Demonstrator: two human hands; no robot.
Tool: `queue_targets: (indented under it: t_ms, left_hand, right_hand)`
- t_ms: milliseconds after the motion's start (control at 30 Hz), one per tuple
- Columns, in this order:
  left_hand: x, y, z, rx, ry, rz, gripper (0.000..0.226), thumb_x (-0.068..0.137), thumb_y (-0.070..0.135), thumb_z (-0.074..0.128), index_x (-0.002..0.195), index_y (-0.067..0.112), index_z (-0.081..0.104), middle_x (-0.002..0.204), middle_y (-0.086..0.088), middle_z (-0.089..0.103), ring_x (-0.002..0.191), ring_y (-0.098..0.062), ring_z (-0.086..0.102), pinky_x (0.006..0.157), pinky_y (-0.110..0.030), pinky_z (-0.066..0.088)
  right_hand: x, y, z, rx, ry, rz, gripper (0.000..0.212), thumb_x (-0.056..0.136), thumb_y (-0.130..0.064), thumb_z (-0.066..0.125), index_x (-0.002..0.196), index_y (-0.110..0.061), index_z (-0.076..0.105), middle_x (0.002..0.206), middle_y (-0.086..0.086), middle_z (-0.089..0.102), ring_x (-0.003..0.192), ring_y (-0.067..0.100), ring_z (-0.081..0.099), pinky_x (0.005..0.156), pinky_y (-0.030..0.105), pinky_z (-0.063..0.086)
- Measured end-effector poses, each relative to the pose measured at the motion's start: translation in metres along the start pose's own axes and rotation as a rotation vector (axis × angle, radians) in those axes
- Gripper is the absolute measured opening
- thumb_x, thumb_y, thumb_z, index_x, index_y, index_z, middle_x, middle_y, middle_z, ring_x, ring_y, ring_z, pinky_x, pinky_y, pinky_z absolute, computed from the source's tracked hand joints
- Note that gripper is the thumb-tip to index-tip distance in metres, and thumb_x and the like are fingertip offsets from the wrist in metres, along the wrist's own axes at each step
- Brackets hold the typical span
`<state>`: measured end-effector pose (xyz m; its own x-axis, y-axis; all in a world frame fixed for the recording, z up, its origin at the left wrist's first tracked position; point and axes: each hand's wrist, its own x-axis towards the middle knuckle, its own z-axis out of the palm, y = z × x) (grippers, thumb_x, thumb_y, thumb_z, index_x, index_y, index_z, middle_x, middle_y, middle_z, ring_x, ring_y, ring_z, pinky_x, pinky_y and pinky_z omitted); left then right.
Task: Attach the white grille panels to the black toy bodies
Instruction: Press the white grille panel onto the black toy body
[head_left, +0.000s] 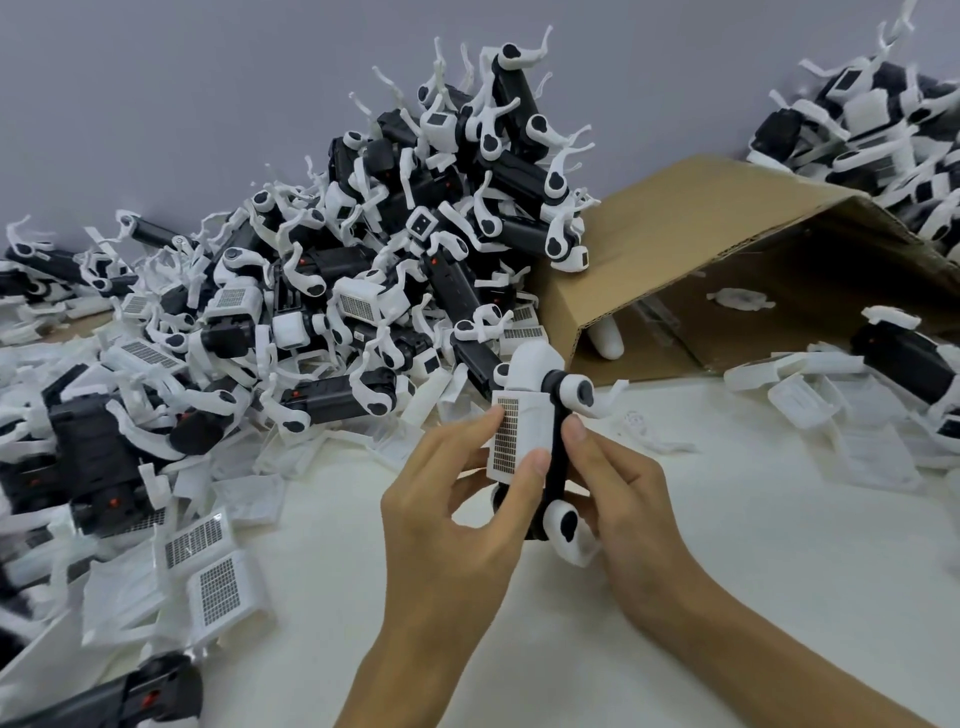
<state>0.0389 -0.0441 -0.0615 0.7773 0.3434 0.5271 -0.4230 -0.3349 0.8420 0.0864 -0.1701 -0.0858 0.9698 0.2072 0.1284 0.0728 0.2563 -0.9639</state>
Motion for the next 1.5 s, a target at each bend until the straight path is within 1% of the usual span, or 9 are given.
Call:
queue_targets:
  t_ms: [267, 367, 500, 700, 833, 967, 1100, 1267, 1500]
  left_hand:
    - [0.002, -0.001, -0.005, -0.022, -0.090, -0.069, 0.034, 0.072, 0.031, 0.085, 0.103, 0.025, 0.073, 0.095, 0.003, 0.073, 0.084, -0.020, 0.073, 0.074, -0.027, 0.060]
    - [0.000, 0.000, -0.002, -0.035, -0.086, -0.062, 0.029, 0.074, 0.035, 0.084, 0.099, 0.033, 0.071, 0.093, 0.003, 0.071, 0.086, -0.019, 0.070, 0.075, -0.023, 0.057]
    - [0.000, 0.000, -0.001, -0.042, -0.133, -0.088, 0.030, 0.076, 0.043, 0.080, 0.102, 0.033, 0.068, 0.090, 0.005, 0.065, 0.088, -0.018, 0.067, 0.077, -0.022, 0.055]
    - [0.006, 0.001, -0.005, -0.157, -0.150, -0.257, 0.005, 0.094, 0.036, 0.067, 0.092, 0.034, 0.063, 0.080, 0.004, 0.064, 0.079, -0.007, 0.063, 0.065, -0.013, 0.047]
    - [0.006, -0.003, -0.006, -0.088, -0.263, -0.454, 0.038, 0.084, 0.063, 0.066, 0.109, 0.035, 0.068, 0.104, 0.008, 0.067, 0.100, -0.001, 0.063, 0.074, -0.010, 0.047]
    - [0.004, -0.001, -0.005, -0.209, -0.436, -0.454, 0.034, 0.091, 0.054, 0.058, 0.102, 0.028, 0.076, 0.097, 0.007, 0.075, 0.090, -0.006, 0.068, 0.074, -0.018, 0.049]
    - [0.003, 0.004, -0.004, -0.304, -0.386, -0.365, 0.019, 0.092, 0.036, 0.068, 0.096, 0.021, 0.079, 0.087, 0.003, 0.077, 0.082, -0.006, 0.072, 0.068, -0.013, 0.051]
    - [0.002, 0.000, -0.004, -0.280, -0.330, -0.321, 0.022, 0.087, 0.033, 0.069, 0.092, 0.015, 0.081, 0.087, -0.005, 0.079, 0.085, -0.021, 0.076, 0.073, -0.022, 0.057]
    - [0.002, -0.002, -0.002, -0.266, -0.338, -0.292, 0.026, 0.091, 0.035, 0.061, 0.103, 0.020, 0.079, 0.096, 0.002, 0.079, 0.092, -0.011, 0.074, 0.078, -0.018, 0.054]
  right_hand:
    - [-0.001, 0.001, -0.001, 0.005, 0.033, -0.003, 0.039, 0.093, -0.055, 0.055, 0.098, -0.025, 0.080, 0.097, 0.012, 0.077, 0.093, 0.037, 0.074, 0.072, 0.047, 0.064]
    - [-0.001, 0.000, -0.001, 0.005, -0.016, 0.003, 0.039, 0.096, -0.055, 0.053, 0.103, -0.027, 0.079, 0.102, 0.006, 0.078, 0.097, 0.026, 0.075, 0.080, 0.042, 0.063]
    - [-0.003, -0.002, -0.003, -0.019, -0.099, -0.029, 0.040, 0.095, -0.055, 0.054, 0.110, -0.025, 0.076, 0.105, 0.009, 0.077, 0.100, 0.029, 0.074, 0.084, 0.043, 0.062]
    - [0.000, -0.004, -0.005, -0.012, -0.128, -0.032, 0.024, 0.090, -0.038, 0.063, 0.103, -0.026, 0.079, 0.099, 0.006, 0.079, 0.090, 0.022, 0.076, 0.073, 0.026, 0.060]
    - [-0.002, -0.002, -0.002, -0.053, -0.107, -0.057, 0.034, 0.079, -0.049, 0.059, 0.100, -0.029, 0.077, 0.097, 0.007, 0.078, 0.089, 0.031, 0.074, 0.079, 0.057, 0.059]
    - [-0.002, -0.002, -0.001, -0.113, -0.076, -0.130, 0.032, 0.085, -0.049, 0.052, 0.107, -0.038, 0.072, 0.108, 0.005, 0.073, 0.102, 0.026, 0.071, 0.087, 0.056, 0.059]
    - [-0.003, -0.007, -0.001, -0.200, -0.026, -0.167, 0.046, 0.088, -0.062, 0.050, 0.096, -0.022, 0.070, 0.089, 0.009, 0.071, 0.084, 0.029, 0.071, 0.072, 0.060, 0.057]
    - [-0.004, -0.012, -0.002, -0.177, 0.000, -0.170, 0.061, 0.086, -0.060, 0.056, 0.084, 0.000, 0.065, 0.074, 0.021, 0.065, 0.070, 0.044, 0.065, 0.057, 0.062, 0.052]
    - [-0.003, -0.016, -0.004, -0.125, -0.064, -0.038, 0.057, 0.093, -0.054, 0.051, 0.105, 0.000, 0.067, 0.087, 0.023, 0.070, 0.076, 0.041, 0.070, 0.066, 0.062, 0.058]
